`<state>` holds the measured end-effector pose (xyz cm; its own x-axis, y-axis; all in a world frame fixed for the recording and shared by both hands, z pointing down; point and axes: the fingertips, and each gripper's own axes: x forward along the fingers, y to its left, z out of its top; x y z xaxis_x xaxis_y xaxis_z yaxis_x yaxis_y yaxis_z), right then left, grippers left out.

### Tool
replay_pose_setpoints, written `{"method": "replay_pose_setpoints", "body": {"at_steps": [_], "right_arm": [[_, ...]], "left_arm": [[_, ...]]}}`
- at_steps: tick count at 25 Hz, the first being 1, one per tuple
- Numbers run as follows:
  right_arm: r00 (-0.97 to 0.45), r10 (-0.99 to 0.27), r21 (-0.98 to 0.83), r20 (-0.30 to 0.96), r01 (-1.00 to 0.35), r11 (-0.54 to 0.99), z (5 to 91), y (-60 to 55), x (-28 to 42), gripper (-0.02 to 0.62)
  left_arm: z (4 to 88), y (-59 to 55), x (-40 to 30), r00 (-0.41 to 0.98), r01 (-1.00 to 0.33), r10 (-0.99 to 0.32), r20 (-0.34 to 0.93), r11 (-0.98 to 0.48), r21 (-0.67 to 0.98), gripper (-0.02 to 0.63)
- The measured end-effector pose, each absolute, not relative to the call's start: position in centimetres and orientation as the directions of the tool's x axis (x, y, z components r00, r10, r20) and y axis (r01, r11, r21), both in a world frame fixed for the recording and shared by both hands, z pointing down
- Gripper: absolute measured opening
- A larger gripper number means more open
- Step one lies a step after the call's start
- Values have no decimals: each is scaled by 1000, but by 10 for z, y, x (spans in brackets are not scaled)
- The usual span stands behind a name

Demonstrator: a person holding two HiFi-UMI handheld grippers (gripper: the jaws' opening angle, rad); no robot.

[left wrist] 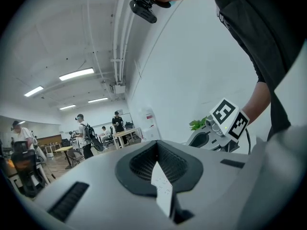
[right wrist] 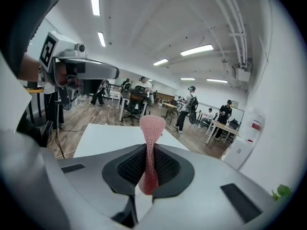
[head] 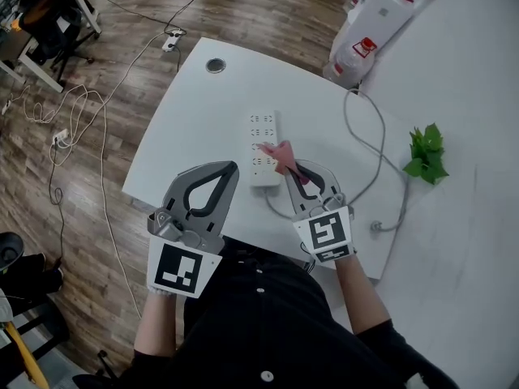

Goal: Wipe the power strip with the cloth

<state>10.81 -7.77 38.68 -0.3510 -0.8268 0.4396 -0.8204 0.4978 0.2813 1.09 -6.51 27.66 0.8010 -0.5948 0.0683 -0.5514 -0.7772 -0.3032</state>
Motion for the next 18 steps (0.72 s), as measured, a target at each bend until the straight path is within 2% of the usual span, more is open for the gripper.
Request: {"method": "replay_pose_setpoints", "body": {"at_steps": [6, 18], "right_arm": [[-335, -871, 280, 359, -852, 443, 349, -70, 115, 52], [-312, -886, 337, 342, -840, 425, 324, -60, 116, 52]], "left_arm": [[271, -68, 24, 820, -524, -569, 63, -791, -315, 14], [269, -66, 37, 841, -492, -538, 62, -807, -326, 14]]}}
